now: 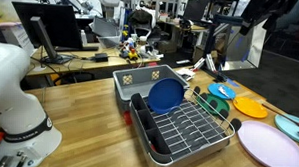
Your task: Remove the blue plate from the rack and put it on the purple one
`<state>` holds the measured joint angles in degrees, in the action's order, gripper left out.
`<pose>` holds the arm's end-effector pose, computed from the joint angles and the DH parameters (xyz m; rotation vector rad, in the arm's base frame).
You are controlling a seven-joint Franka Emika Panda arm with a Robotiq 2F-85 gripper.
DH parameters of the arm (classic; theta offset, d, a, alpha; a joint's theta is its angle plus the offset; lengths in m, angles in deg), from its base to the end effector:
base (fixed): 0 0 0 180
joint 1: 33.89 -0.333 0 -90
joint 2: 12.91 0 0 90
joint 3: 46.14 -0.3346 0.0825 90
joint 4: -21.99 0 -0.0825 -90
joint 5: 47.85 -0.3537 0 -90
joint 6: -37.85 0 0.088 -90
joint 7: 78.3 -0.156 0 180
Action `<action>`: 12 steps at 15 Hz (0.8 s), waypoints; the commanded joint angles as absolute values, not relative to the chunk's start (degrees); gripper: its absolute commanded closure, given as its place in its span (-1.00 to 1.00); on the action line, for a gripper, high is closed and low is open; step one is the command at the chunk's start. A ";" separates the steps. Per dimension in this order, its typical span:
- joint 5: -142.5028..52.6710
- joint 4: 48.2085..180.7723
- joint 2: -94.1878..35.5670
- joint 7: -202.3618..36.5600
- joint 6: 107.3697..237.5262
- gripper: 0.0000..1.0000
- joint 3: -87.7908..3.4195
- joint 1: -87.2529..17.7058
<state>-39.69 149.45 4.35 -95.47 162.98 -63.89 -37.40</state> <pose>0.4366 0.1677 0.4990 2.9752 0.2046 0.4518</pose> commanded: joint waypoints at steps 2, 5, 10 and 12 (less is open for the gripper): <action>-39.56 148.57 2.90 -95.94 163.07 -1.00 -62.46 -38.87; -40.05 145.16 -1.36 -98.34 162.29 -1.00 -62.86 -39.07; -41.94 135.72 -13.36 -106.74 160.30 -1.00 -62.51 -41.35; -44.39 131.97 -17.76 -110.49 158.88 -1.00 -61.54 -42.42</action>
<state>-41.17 138.11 -12.15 -106.29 163.04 -63.35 -40.54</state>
